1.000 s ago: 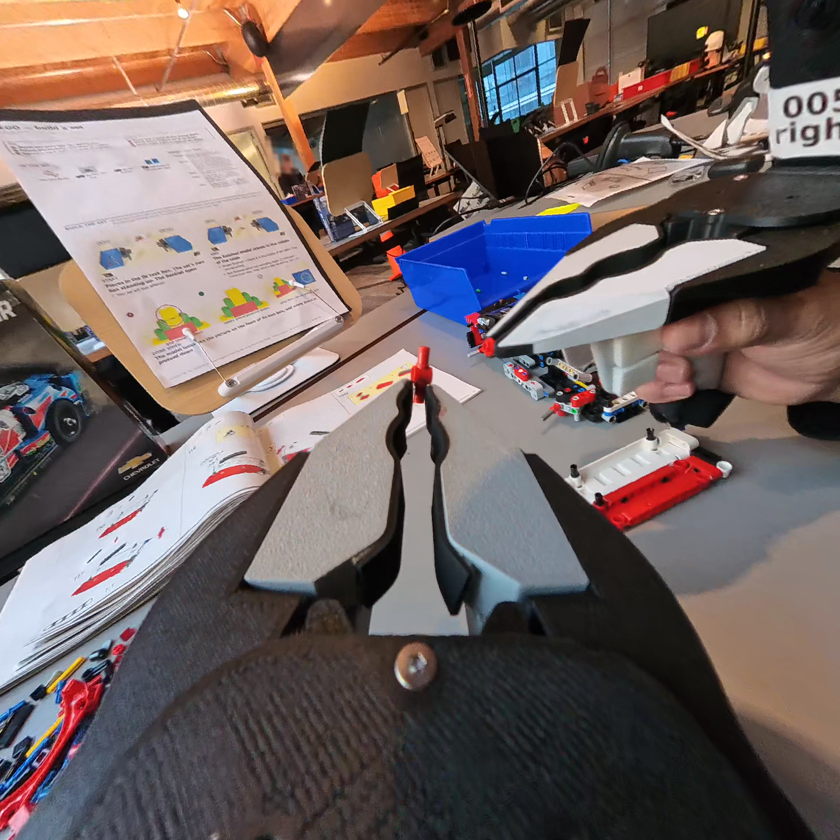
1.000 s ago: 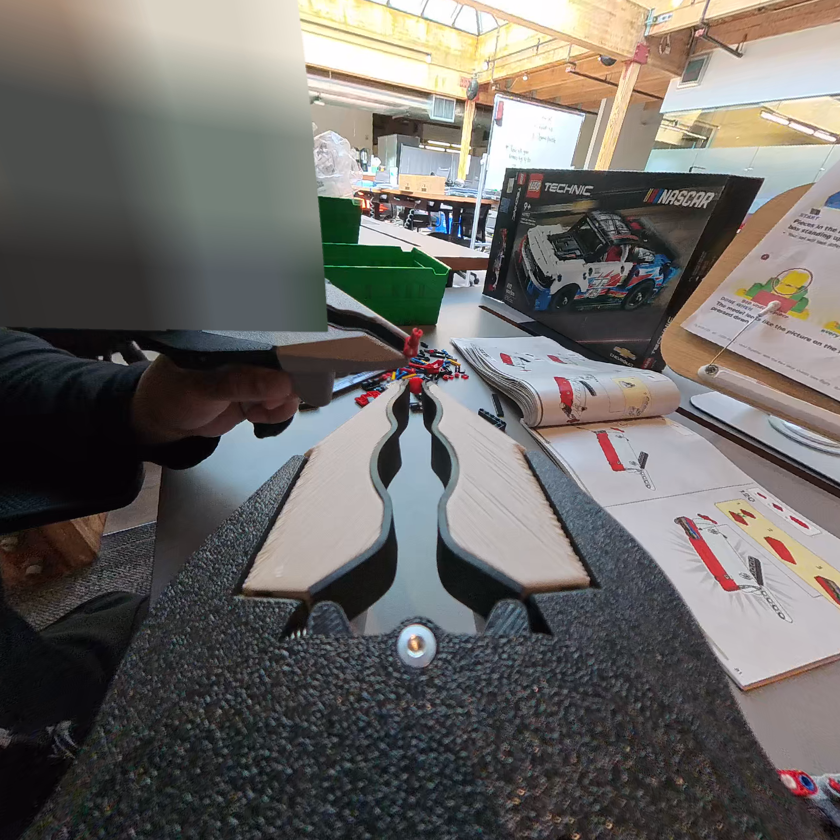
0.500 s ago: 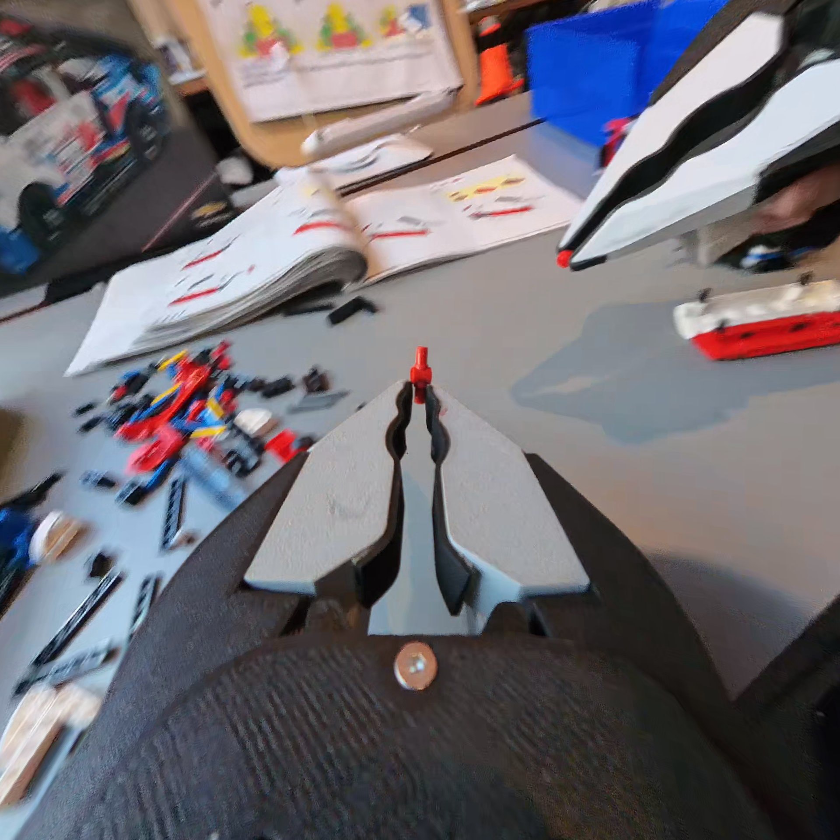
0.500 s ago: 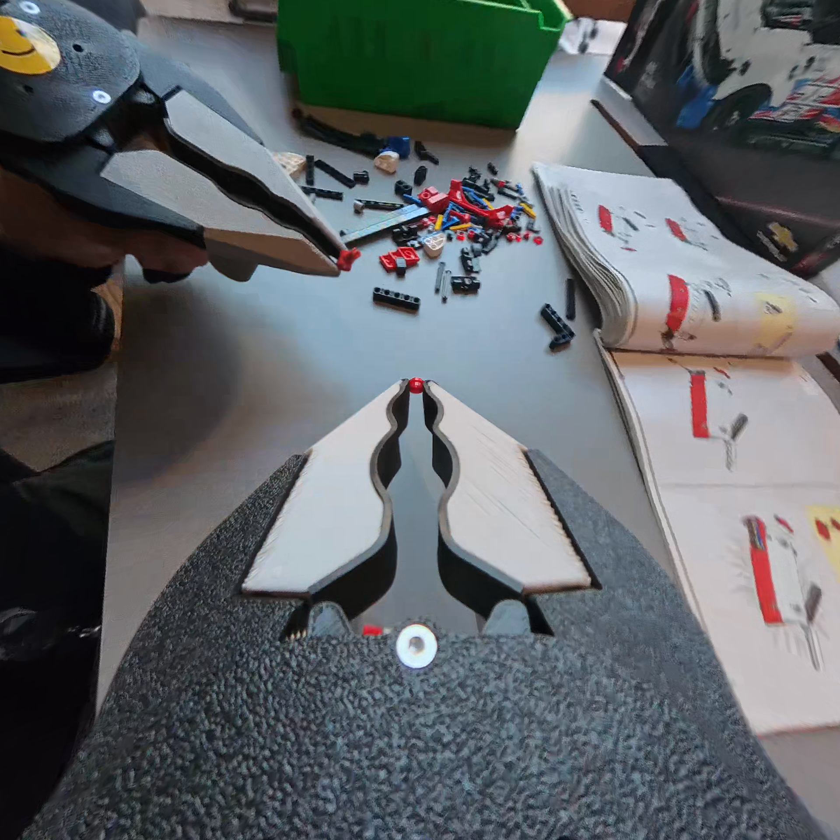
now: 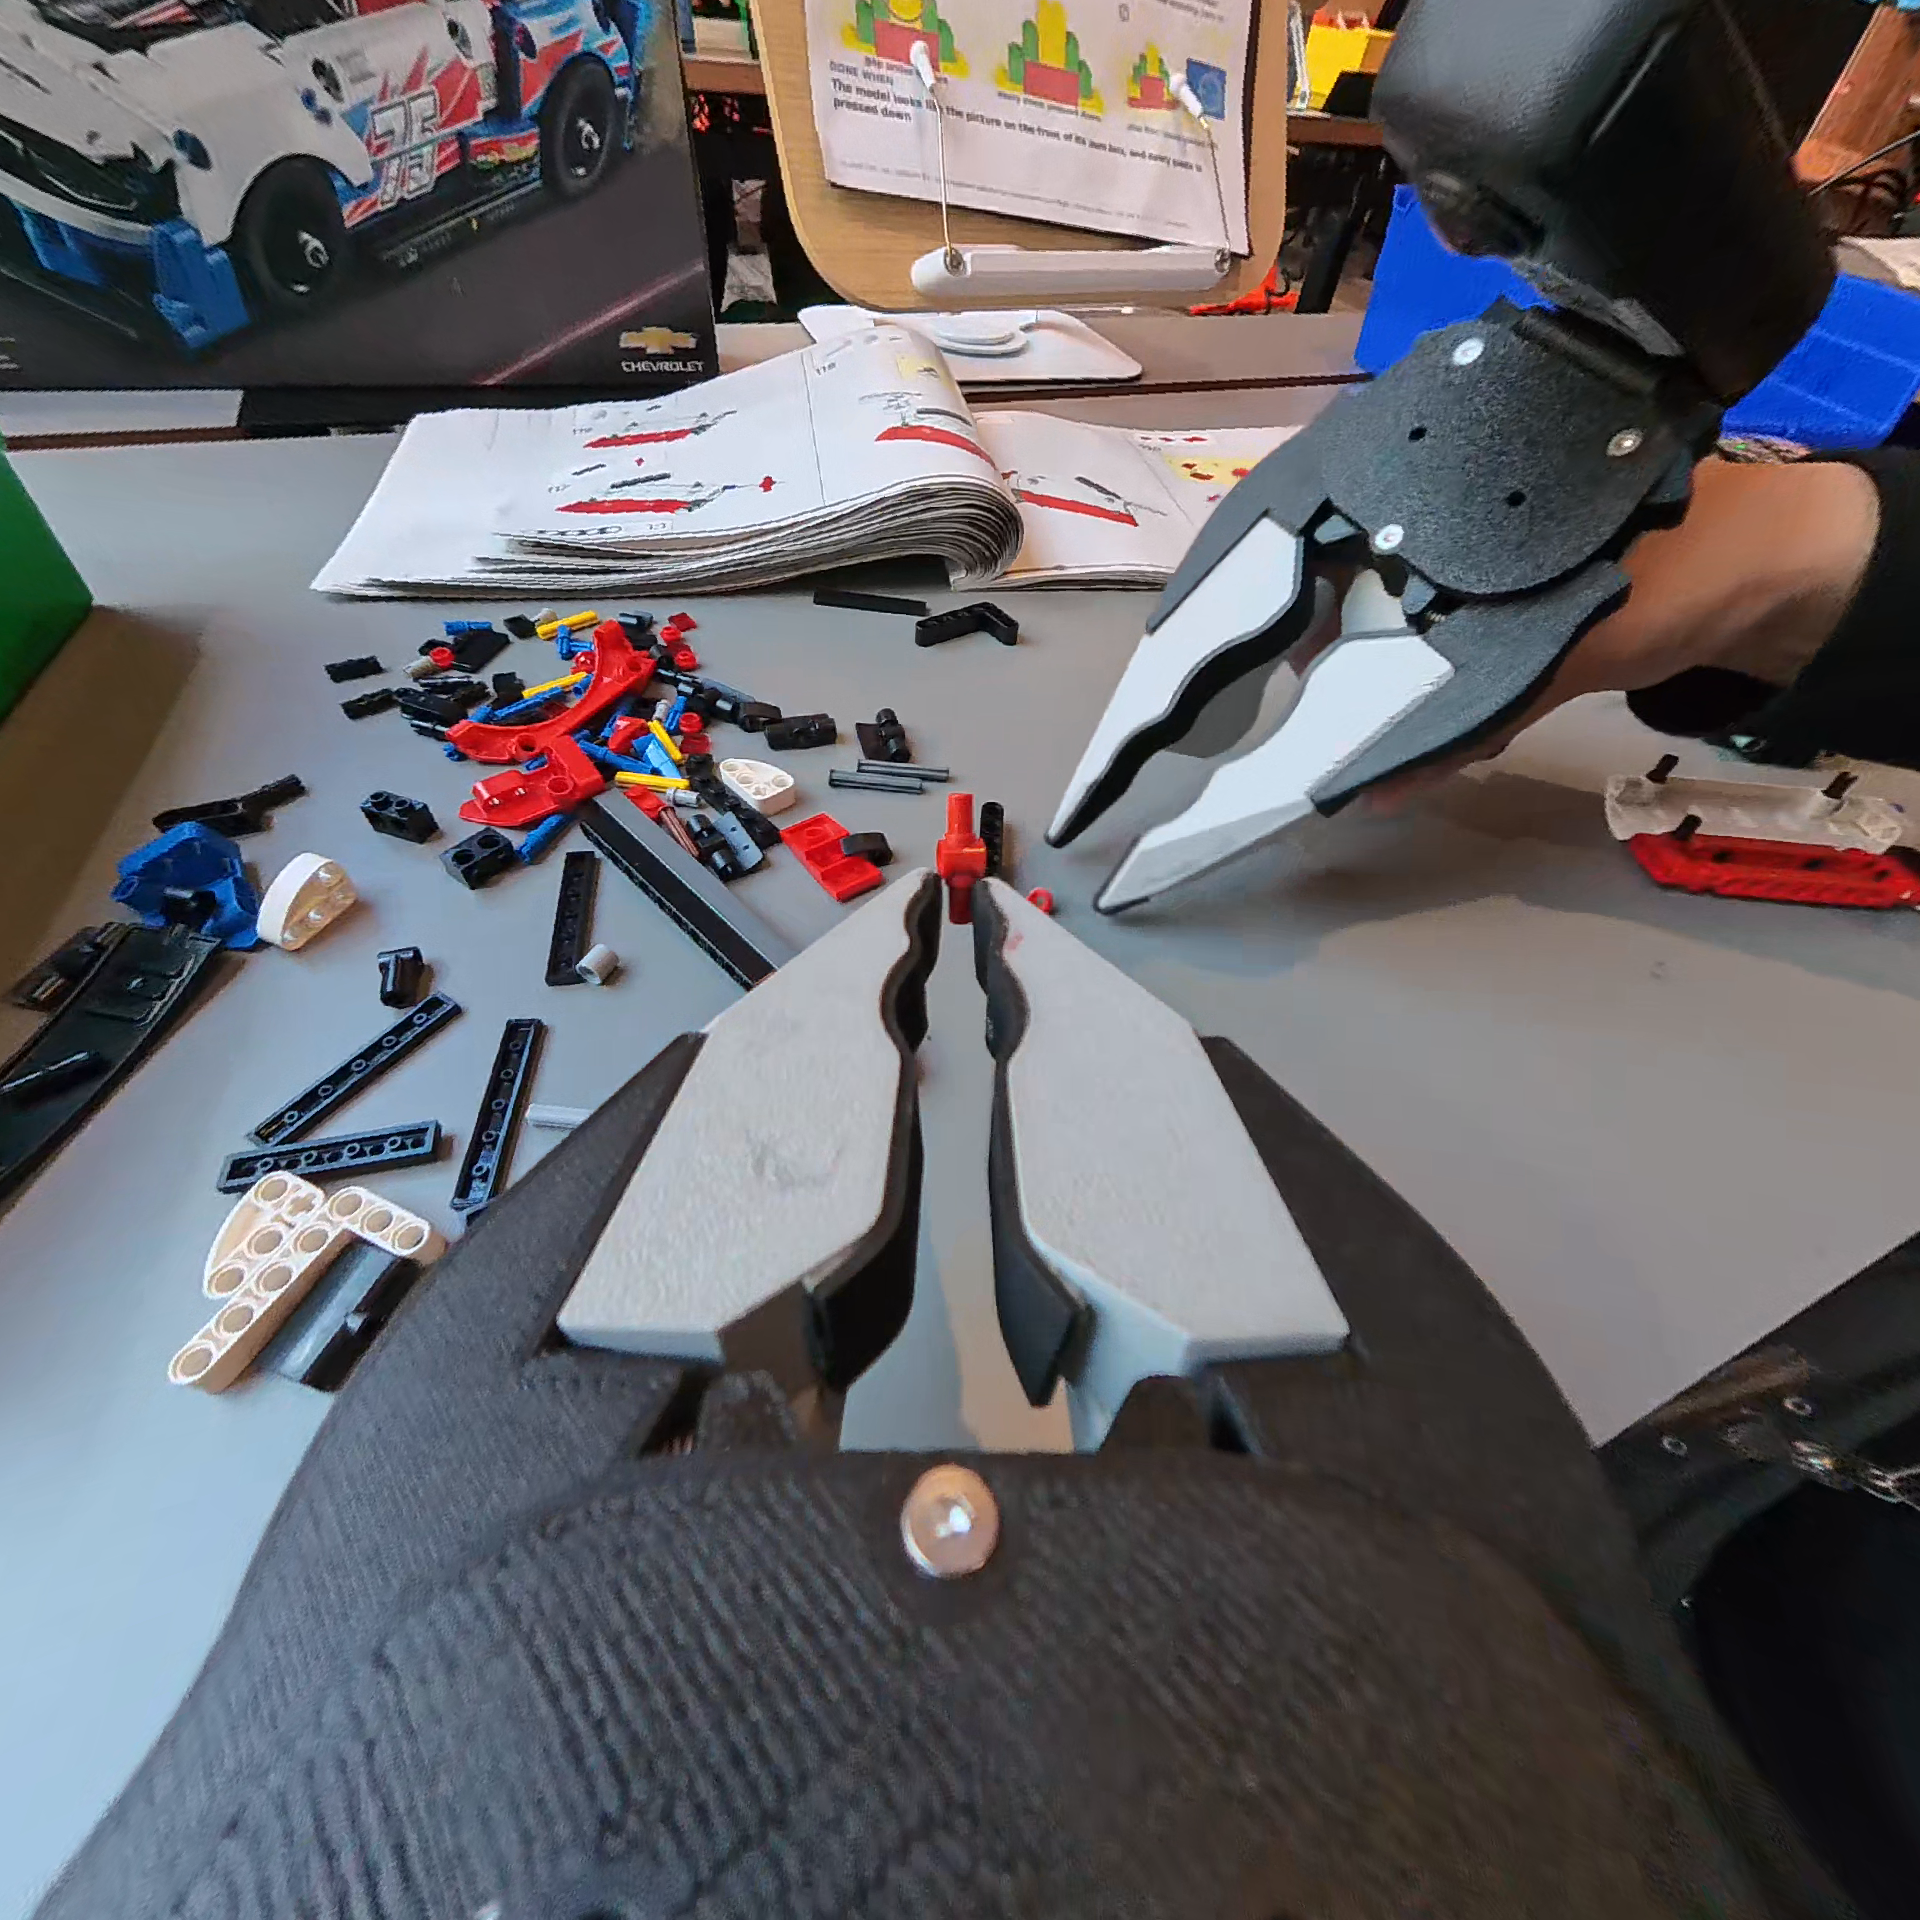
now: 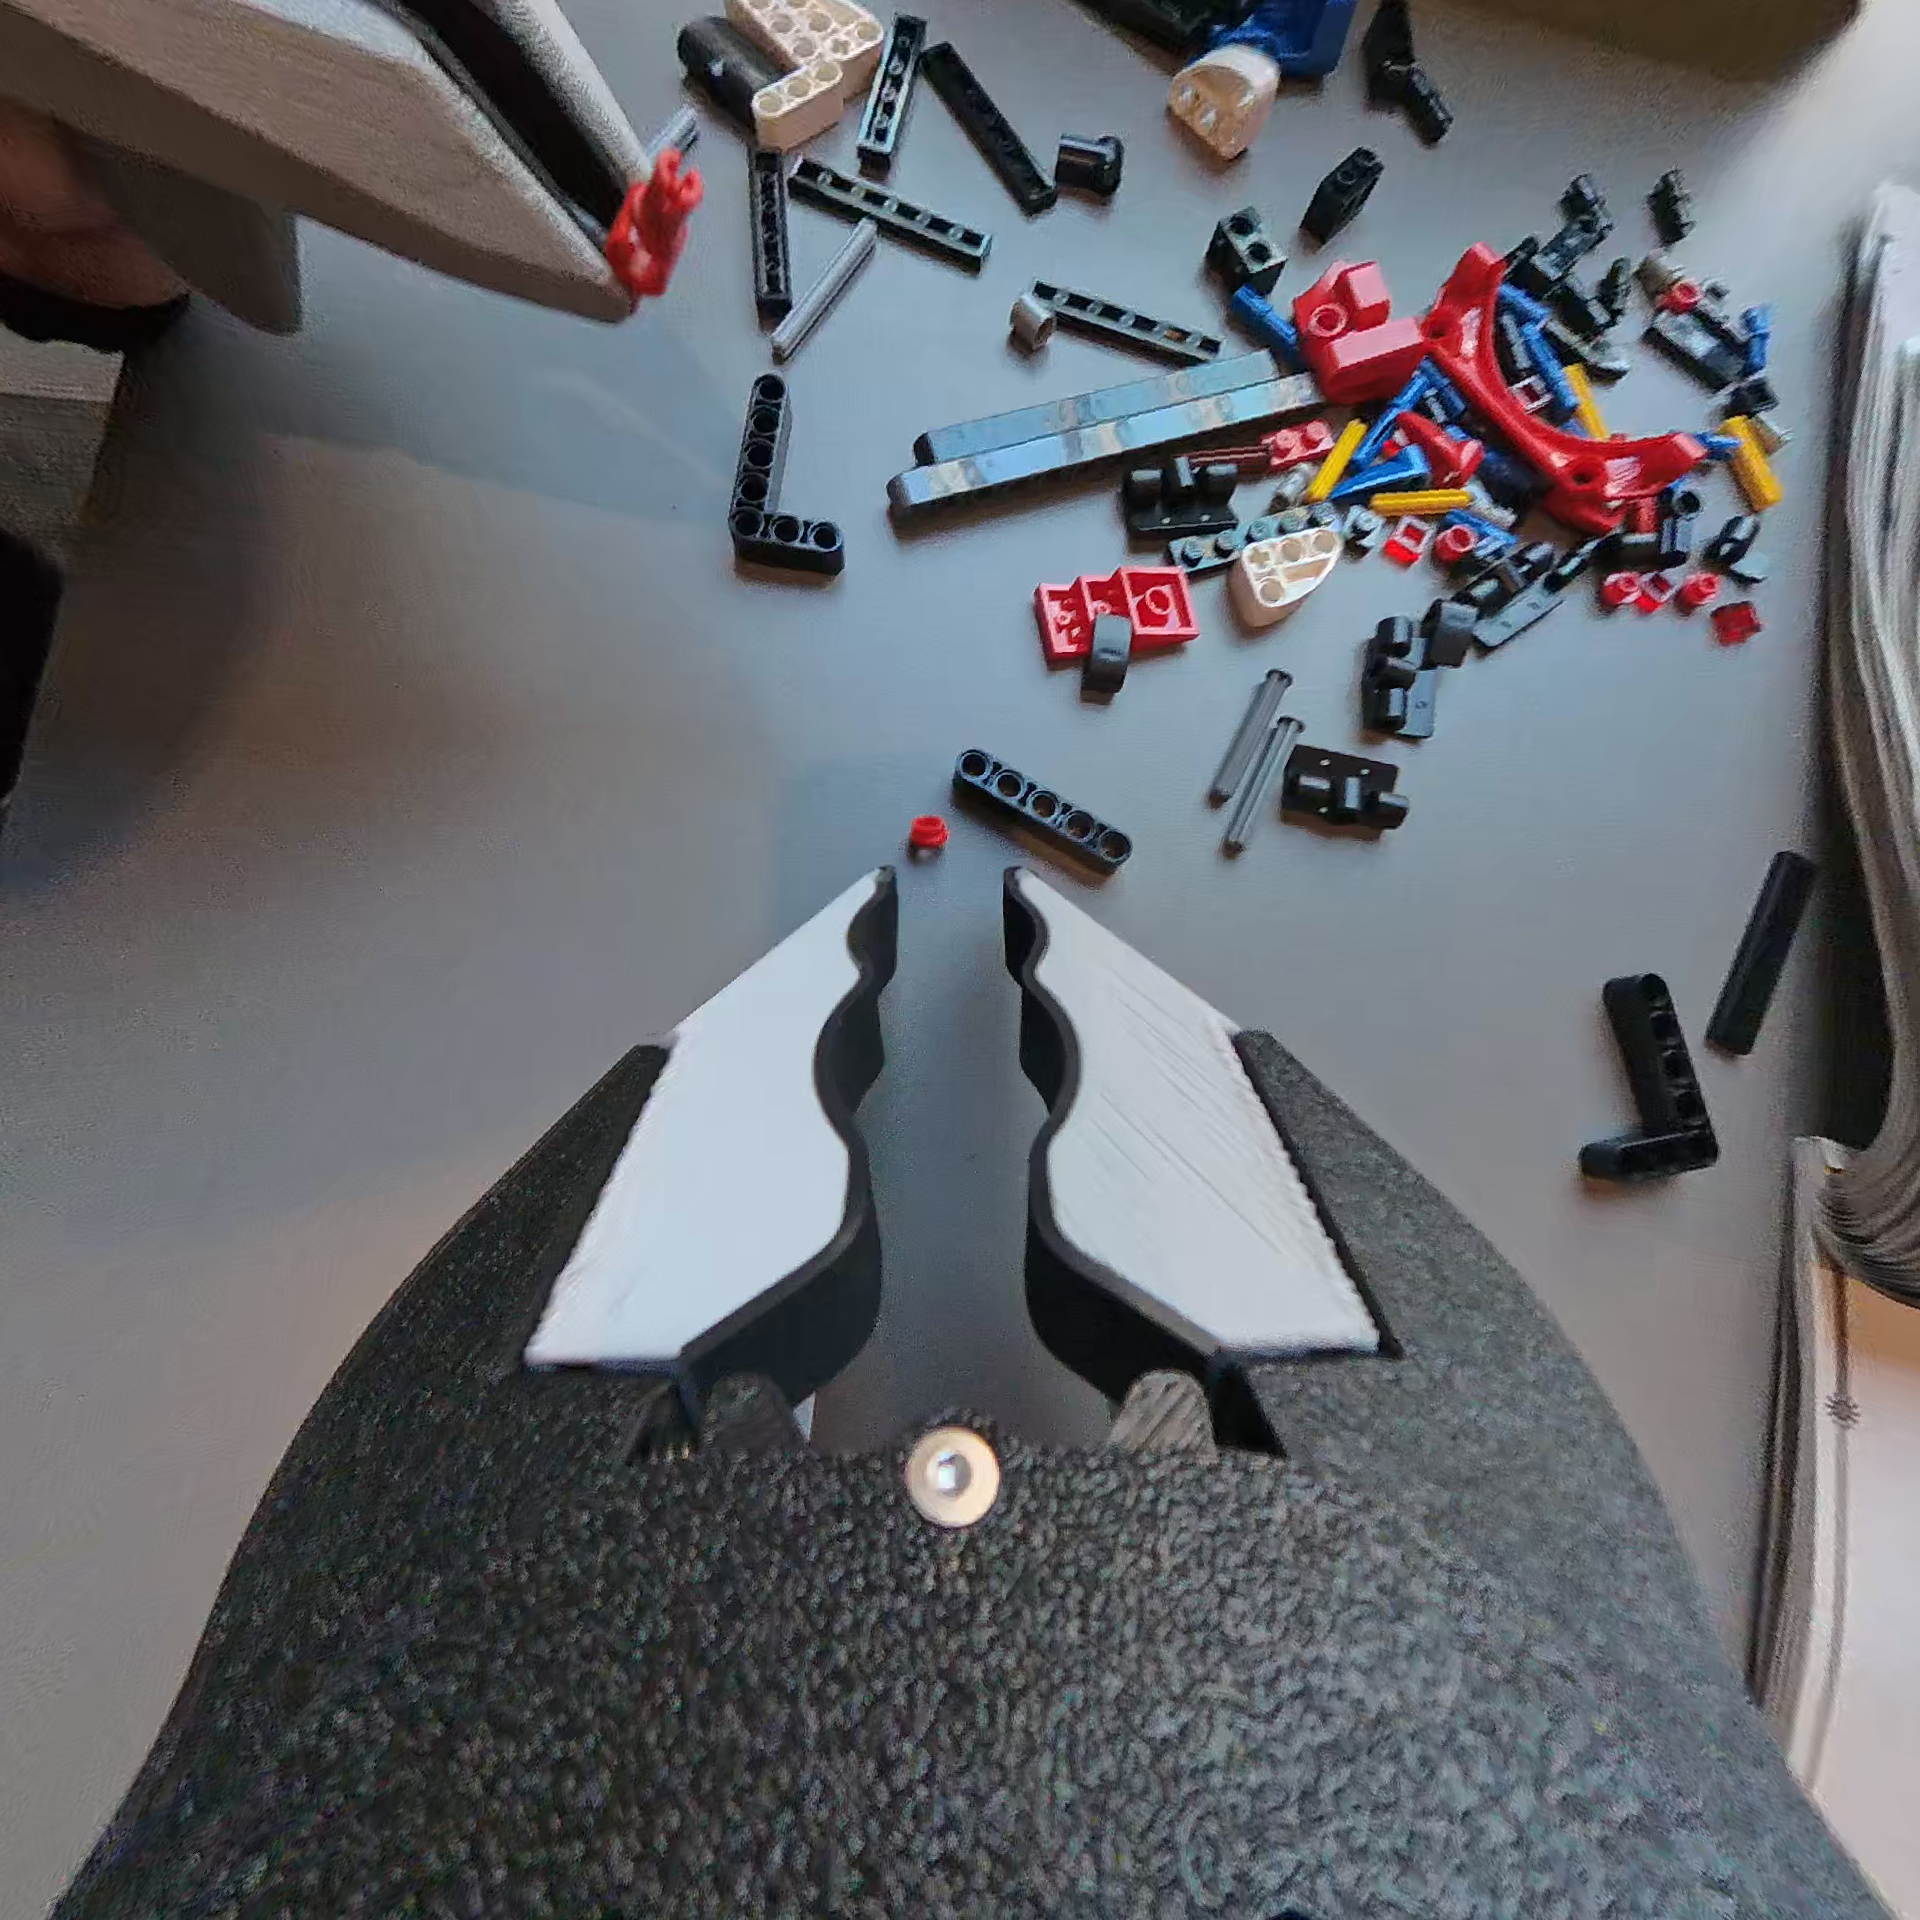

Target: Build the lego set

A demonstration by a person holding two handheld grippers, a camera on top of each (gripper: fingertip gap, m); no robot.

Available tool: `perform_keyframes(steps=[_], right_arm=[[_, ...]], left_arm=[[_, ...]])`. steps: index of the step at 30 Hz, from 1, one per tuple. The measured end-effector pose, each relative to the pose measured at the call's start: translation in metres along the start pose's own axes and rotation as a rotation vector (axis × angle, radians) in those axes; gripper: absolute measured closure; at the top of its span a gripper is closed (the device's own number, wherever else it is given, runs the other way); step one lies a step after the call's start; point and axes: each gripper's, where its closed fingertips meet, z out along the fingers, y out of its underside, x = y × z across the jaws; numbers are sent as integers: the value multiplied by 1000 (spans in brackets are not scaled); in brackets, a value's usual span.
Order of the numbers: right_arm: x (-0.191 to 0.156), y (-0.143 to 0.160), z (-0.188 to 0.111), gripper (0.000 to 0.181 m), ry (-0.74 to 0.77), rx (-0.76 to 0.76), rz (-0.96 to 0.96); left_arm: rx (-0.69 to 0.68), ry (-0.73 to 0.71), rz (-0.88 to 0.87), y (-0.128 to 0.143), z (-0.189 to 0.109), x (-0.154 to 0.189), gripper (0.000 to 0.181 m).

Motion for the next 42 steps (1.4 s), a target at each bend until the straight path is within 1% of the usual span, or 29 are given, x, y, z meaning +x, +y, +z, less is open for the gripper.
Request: perform_keyframes(steps=[2, 4, 7, 9, 12, 15, 18, 22, 26, 28, 30, 34, 38, 42], right_arm=[[-2, 5, 0, 156, 3, -27, -35], [0, 1, -5, 158, 32, 8, -43], [-5, -7, -18, 156, 11, 68, 18], [-12, -18, -32, 157, 7, 143, 44], [-26, -39, -56, 167, -6, 289, 133], [-42, -52, -74, 167, -41, 399, 206], [-39, -45, -85, 168, 36, 416, 239], [-39, -37, -103, 169, 73, 470, 279], [-40, -28, -118, 169, 78, 531, 348], [-39, -25, -125, 171, 56, 571, 393], [-37, -20, -132, 171, 66, 595, 416], [-39, -13, -137, 169, 64, 613, 424], [-45, -17, -138, 178, 30, 660, 407], [-41, -20, -139, 181, 11, 686, 401]], left_arm=[[-3, 10, 0, 1, 0, 1, 179], [-7, 26, 4, 1, 1, 3, 178], [-35, 52, 39, 4, 4, 10, 178], [-19, 43, 122, 1, 7, 18, 179], [26, 36, 316, -6, 14, 41, 179], [48, 33, 431, -12, 23, 64, 179], [101, 25, 488, -23, 25, 79, 179], [163, 58, 524, -36, 23, 102, 180], [206, 100, 512, -44, 26, 119, 181], [231, 127, 488, -48, 27, 123, 180], [260, 139, 468, -53, 27, 123, 180], [308, 249, 422, -52, 27, 136, 180], [364, 288, 403, -55, 24, 137, 181], [375, 300, 345, -57, 25, 129, 181]])
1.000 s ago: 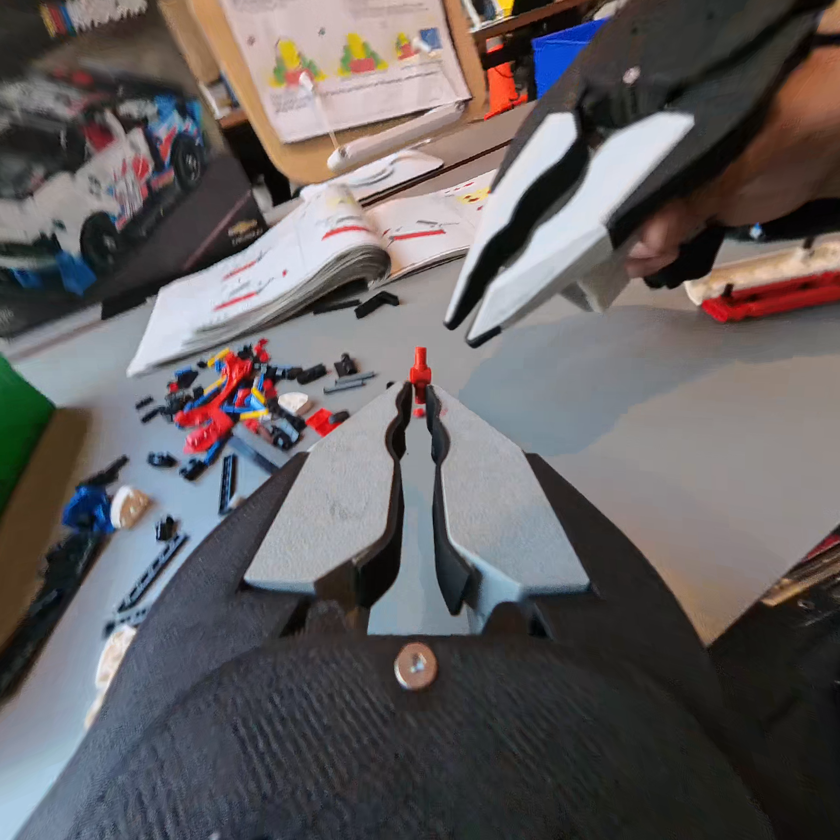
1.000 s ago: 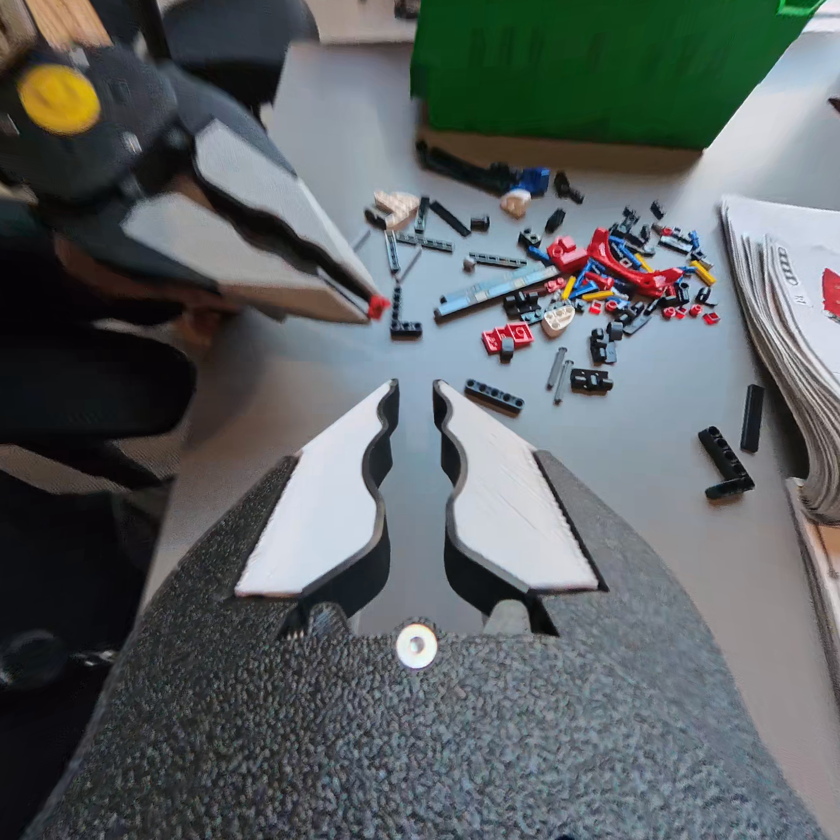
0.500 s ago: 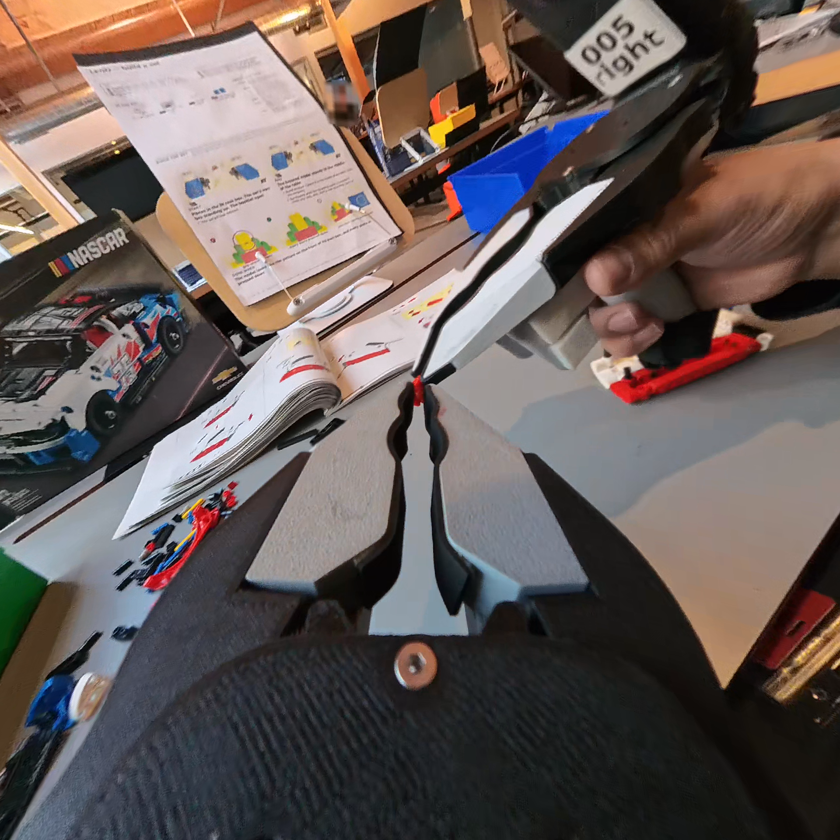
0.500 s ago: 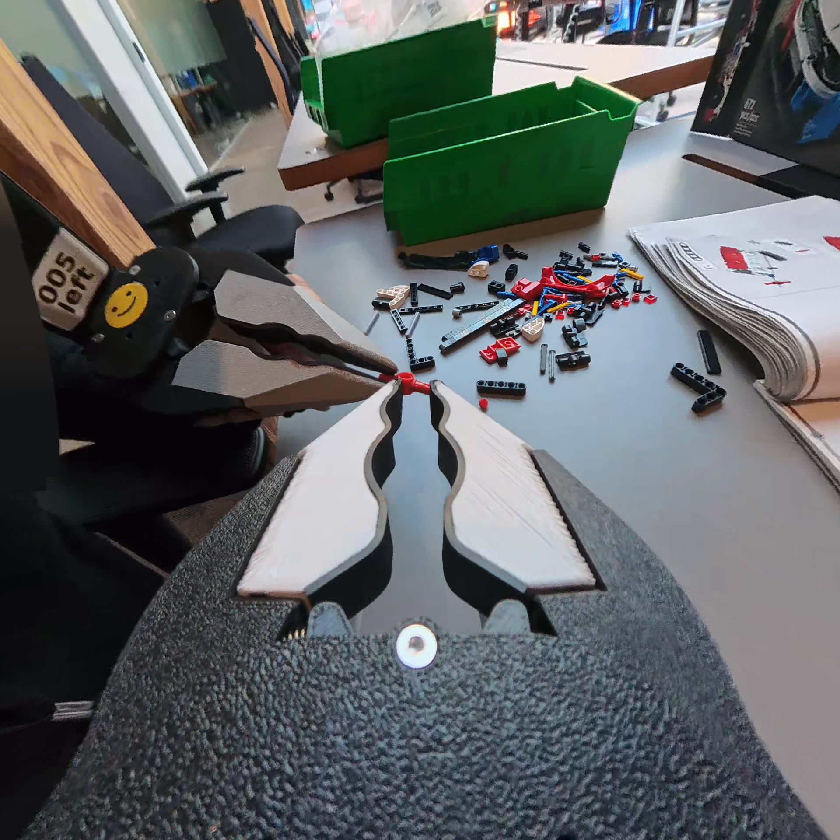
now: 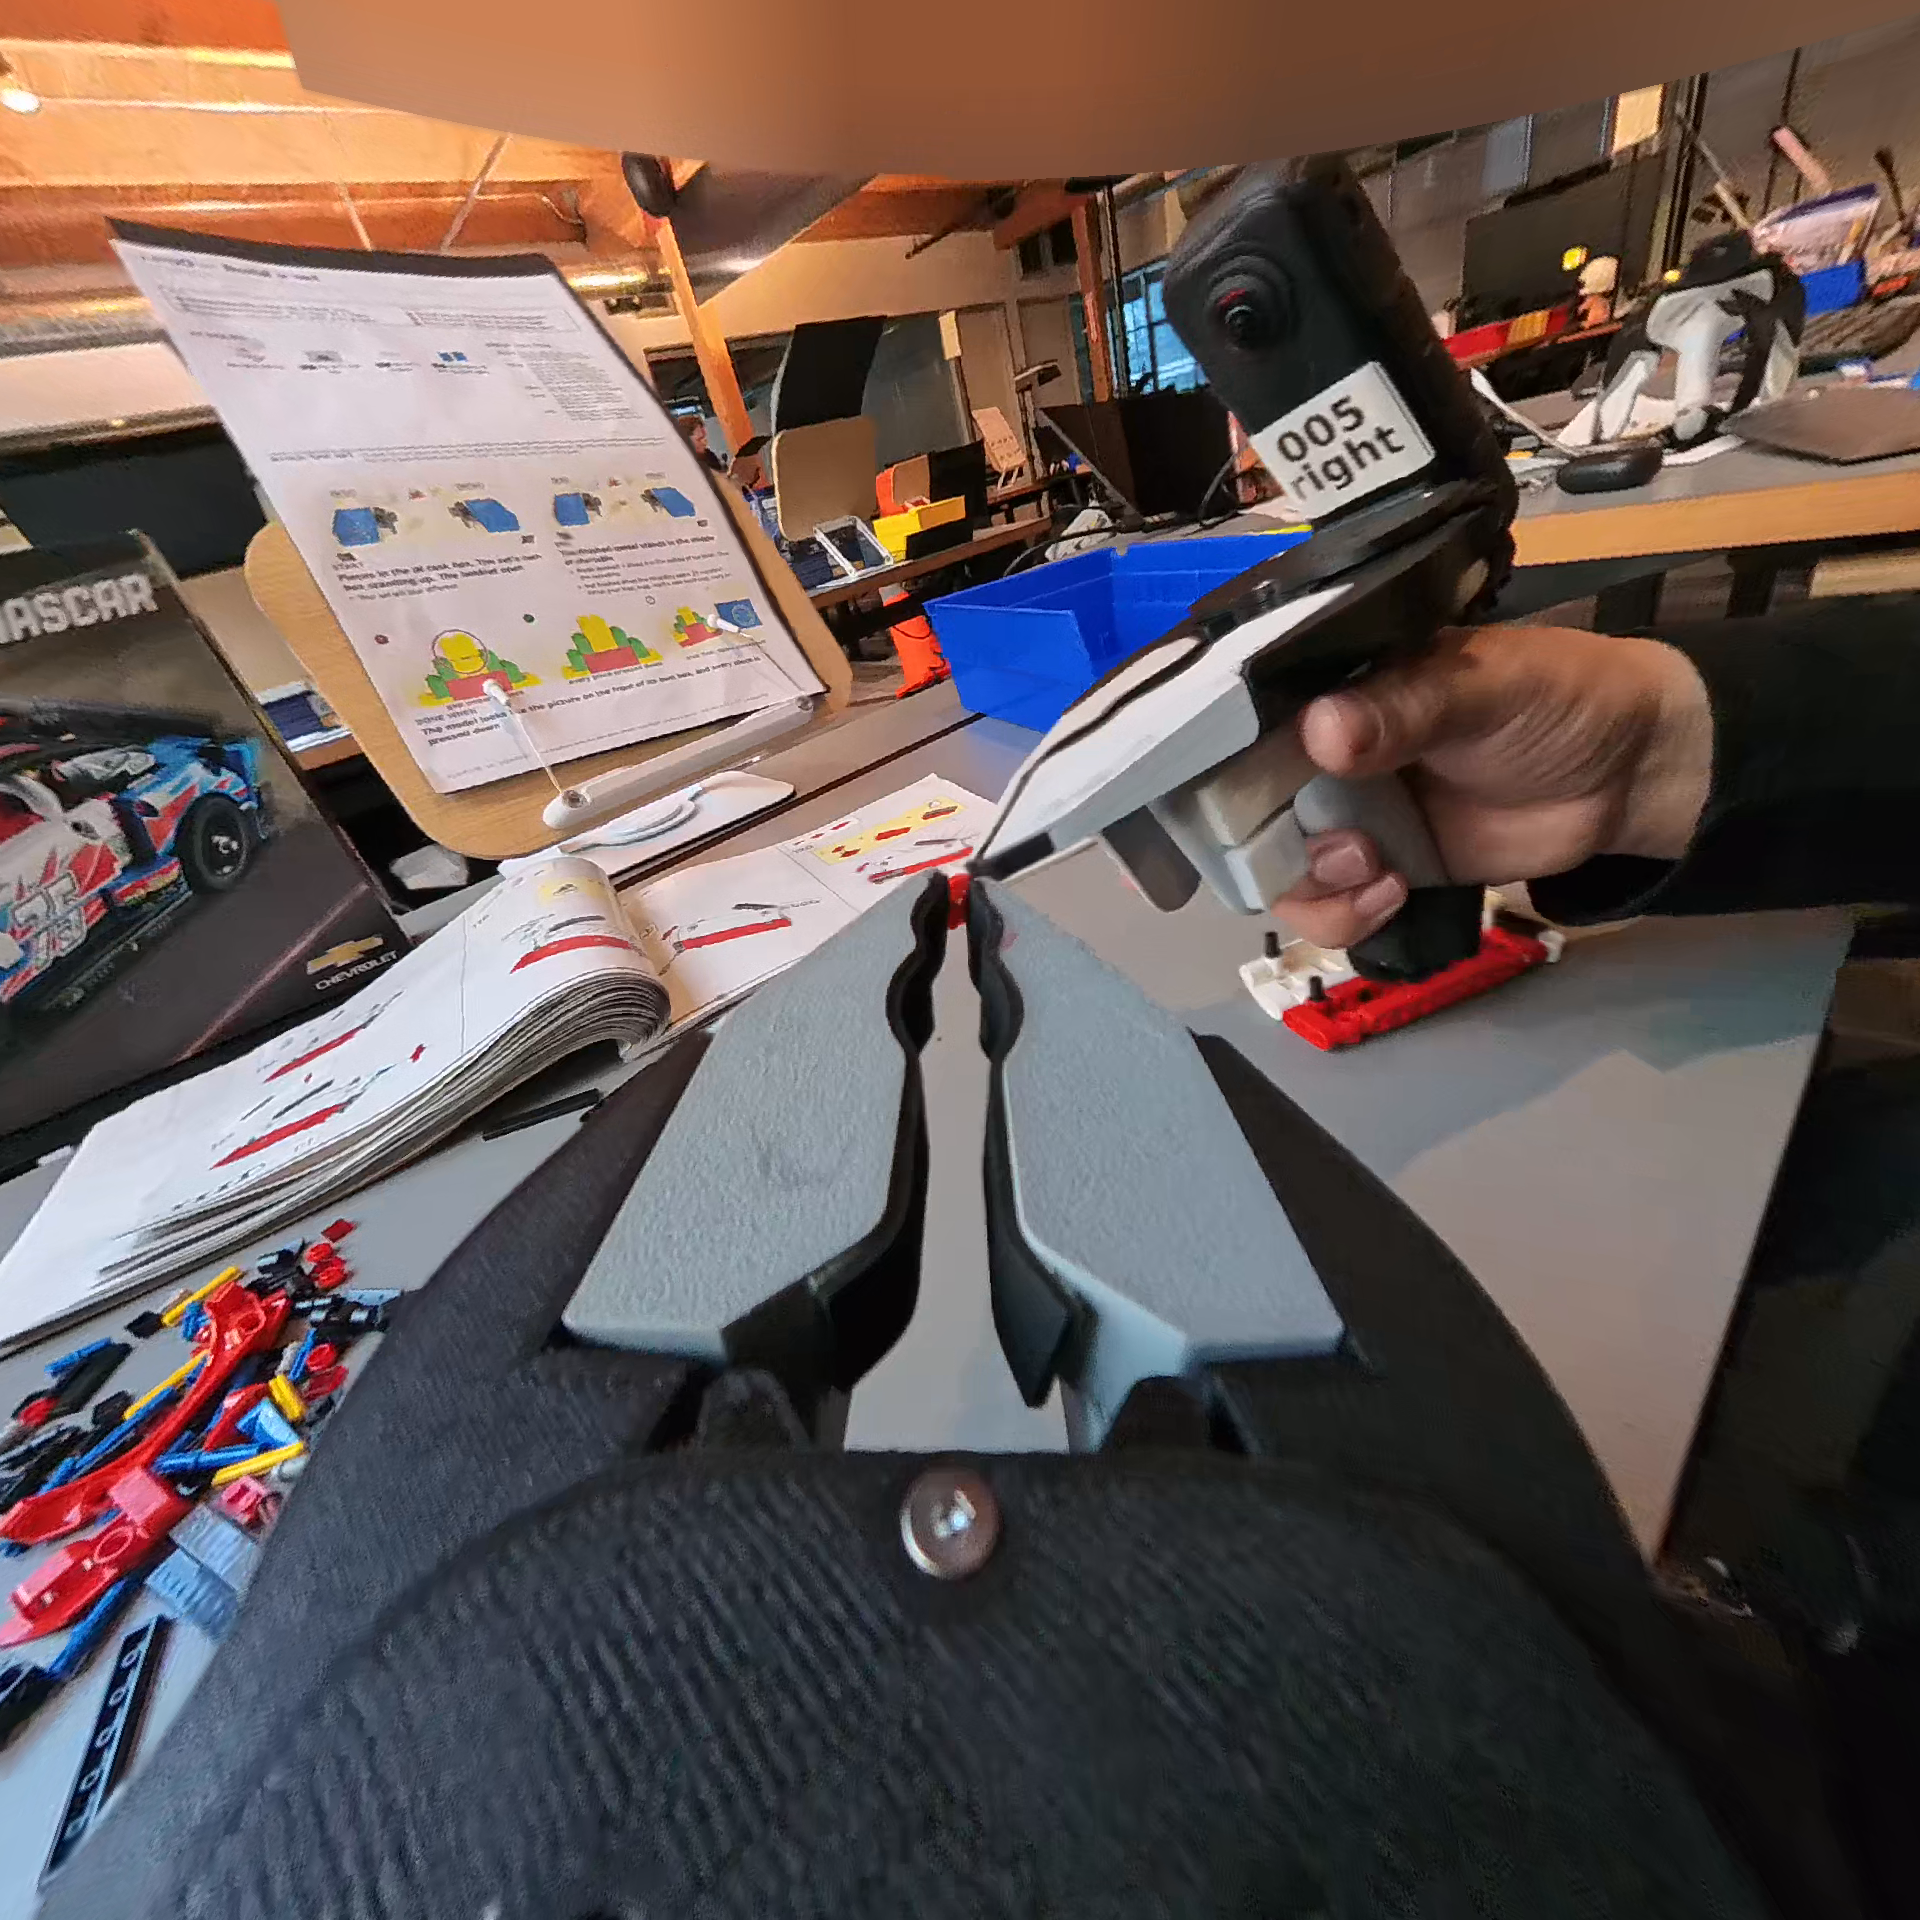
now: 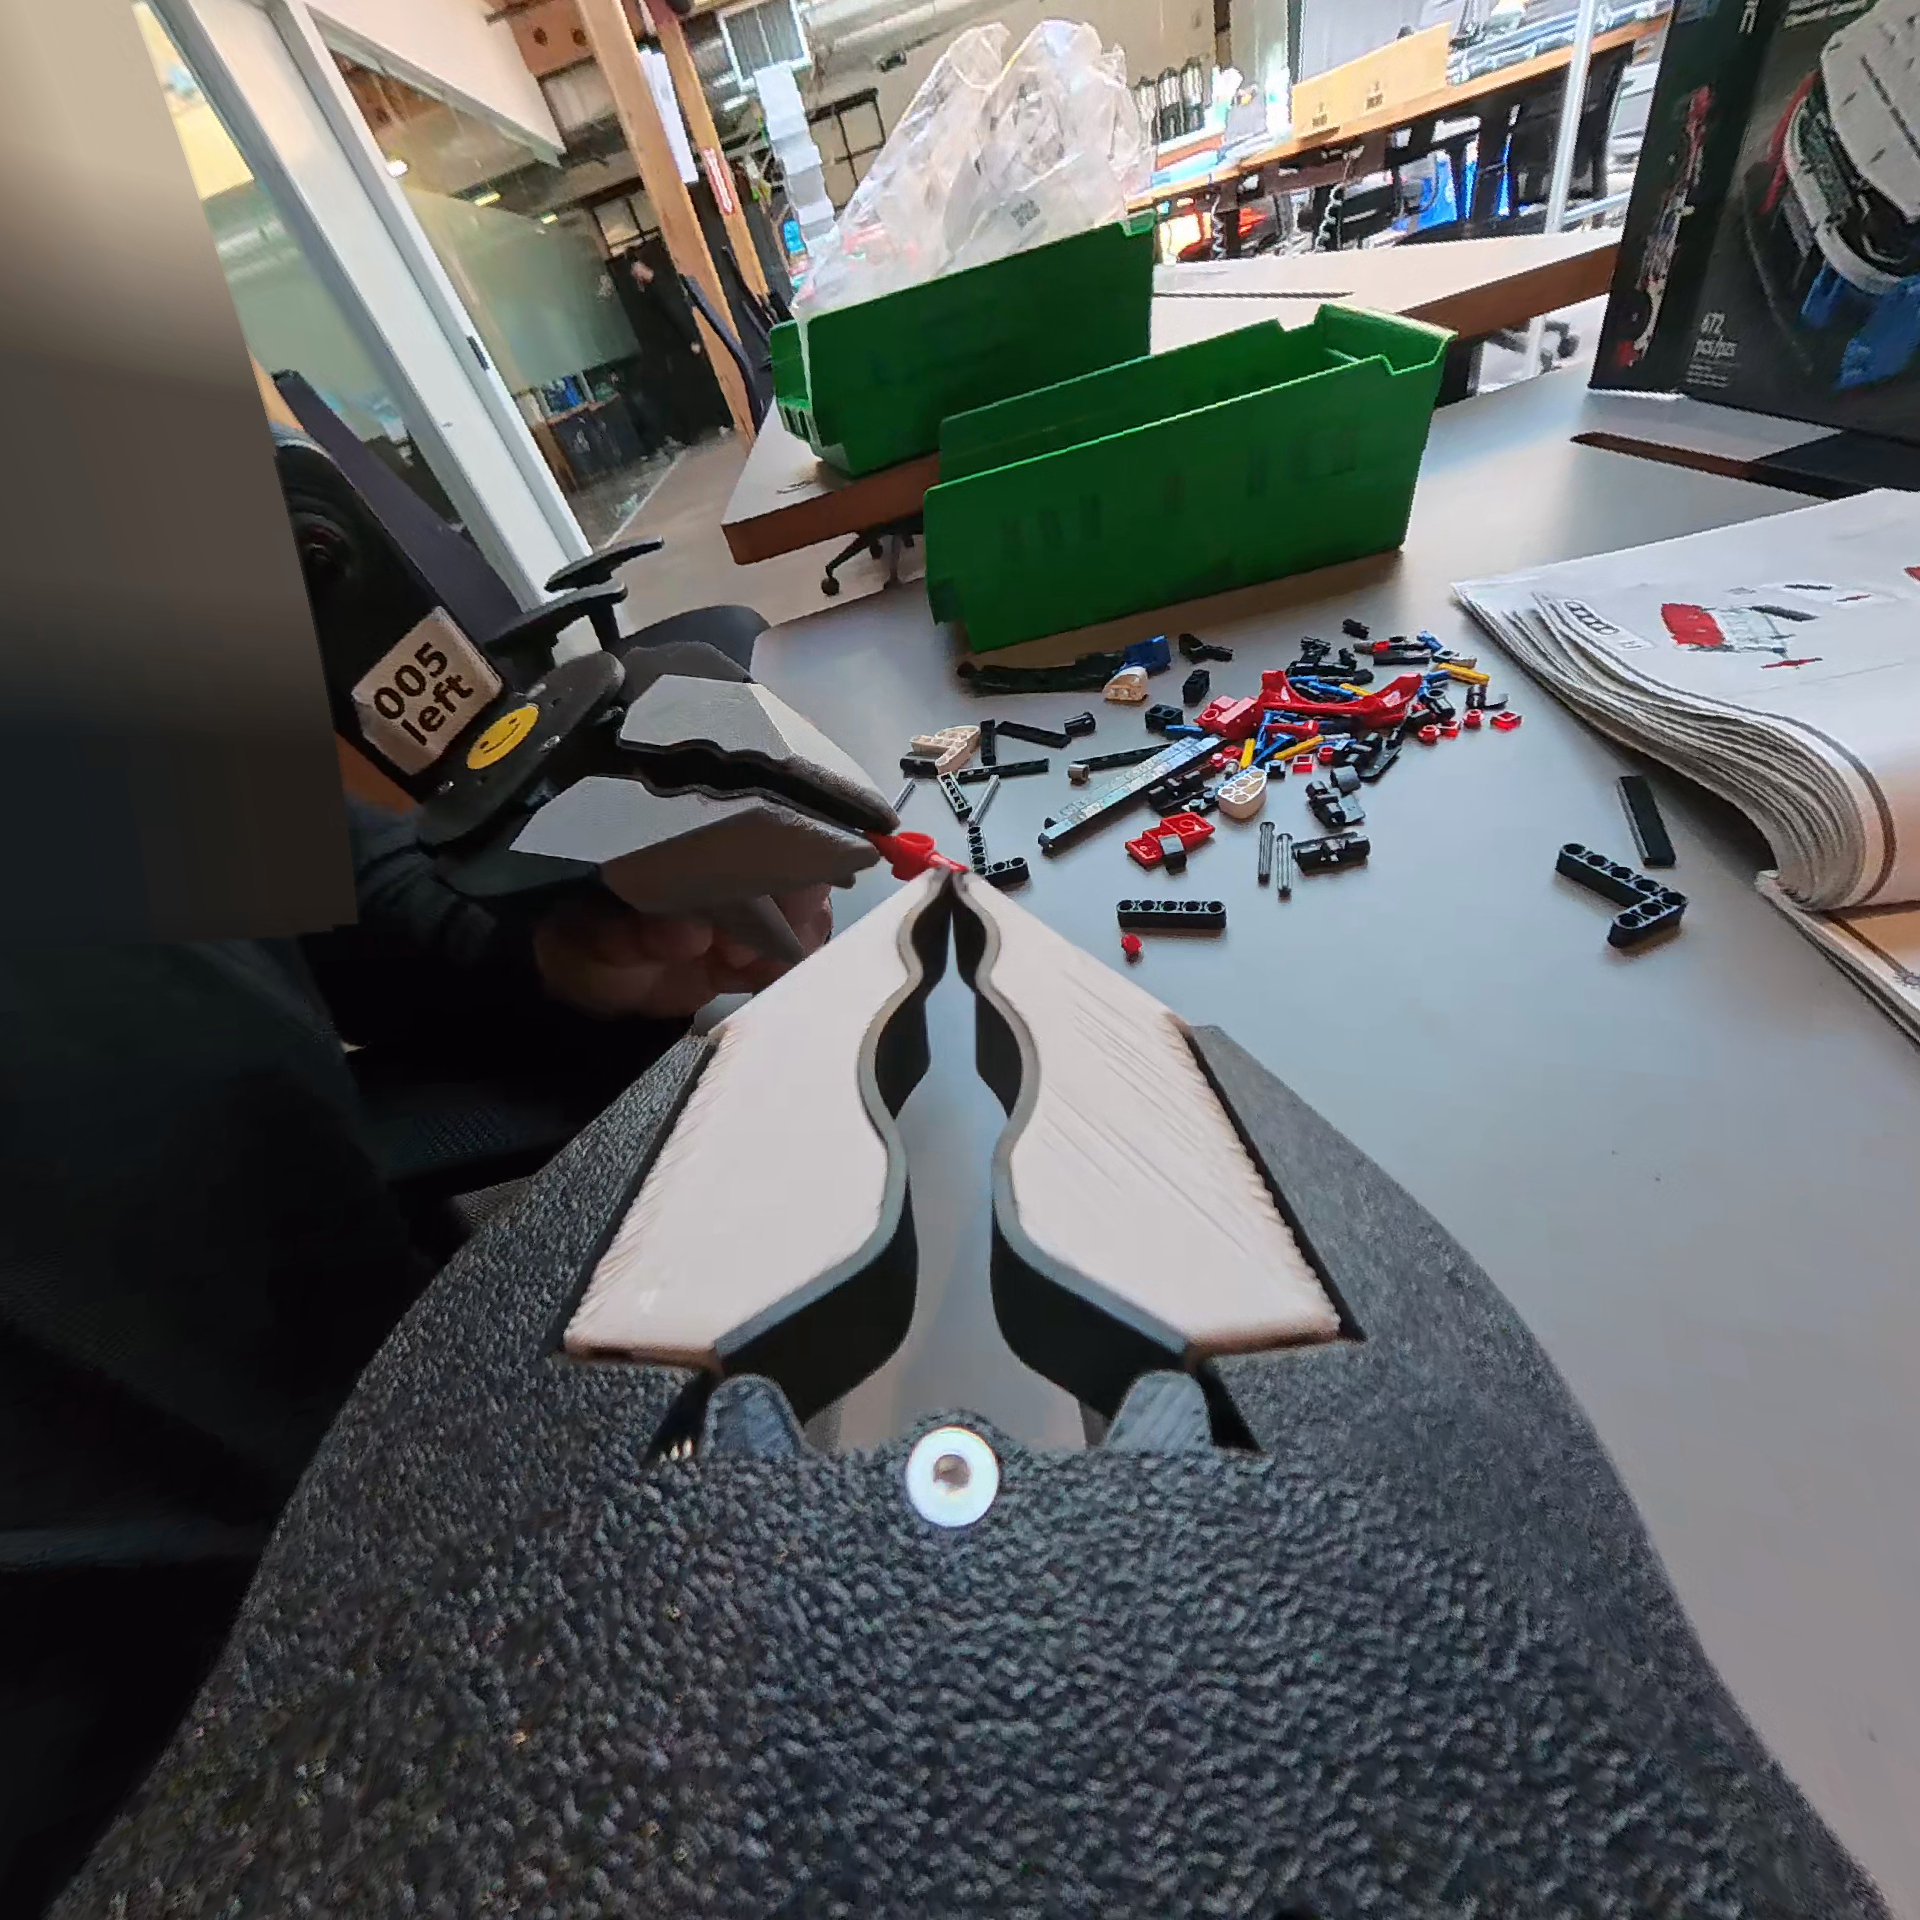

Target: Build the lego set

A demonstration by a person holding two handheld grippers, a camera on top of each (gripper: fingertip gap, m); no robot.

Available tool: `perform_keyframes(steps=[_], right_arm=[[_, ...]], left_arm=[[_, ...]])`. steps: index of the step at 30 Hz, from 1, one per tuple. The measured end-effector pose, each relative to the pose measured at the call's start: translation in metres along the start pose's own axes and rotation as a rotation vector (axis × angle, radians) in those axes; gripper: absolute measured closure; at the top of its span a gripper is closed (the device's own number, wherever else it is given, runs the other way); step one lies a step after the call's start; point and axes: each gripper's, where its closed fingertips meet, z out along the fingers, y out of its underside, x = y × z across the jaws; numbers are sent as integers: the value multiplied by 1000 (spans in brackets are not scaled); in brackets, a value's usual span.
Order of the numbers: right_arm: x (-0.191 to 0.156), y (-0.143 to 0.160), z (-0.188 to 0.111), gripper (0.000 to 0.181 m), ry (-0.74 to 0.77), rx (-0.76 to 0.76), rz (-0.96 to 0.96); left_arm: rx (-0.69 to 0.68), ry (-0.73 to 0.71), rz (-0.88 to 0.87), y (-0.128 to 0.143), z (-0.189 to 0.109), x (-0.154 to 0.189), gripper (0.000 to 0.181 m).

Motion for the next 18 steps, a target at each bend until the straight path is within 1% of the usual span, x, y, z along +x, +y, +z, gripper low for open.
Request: perform_keyframes(steps=[2, 4, 6, 8, 12, 15, 18], right_arm=[[6, -3, 1, 181, 4, 0, 7], [13, -4, 2, 175, 11, -14, 20], [17, -1, 4, 171, 10, -24, 45], [18, 4, 6, 170, 9, -25, 64], [8, 9, 9, 170, -11, -29, 69], [0, 3, 6, 170, -19, 6, 72], [-12, -5, 1, 170, -59, 46, 93]], left_arm=[[3, -20, -40, 2, 0, -10, 181], [6, -15, -103, 6, 1, -17, 181], [10, -7, -159, 8, 2, -22, 181], [24, 5, -198, 7, 3, -24, 181], [62, 39, -175, -3, 3, -15, 181], [78, 66, -144, -11, 2, -3, 181], [101, 90, -125, -21, 1, 7, 181]])
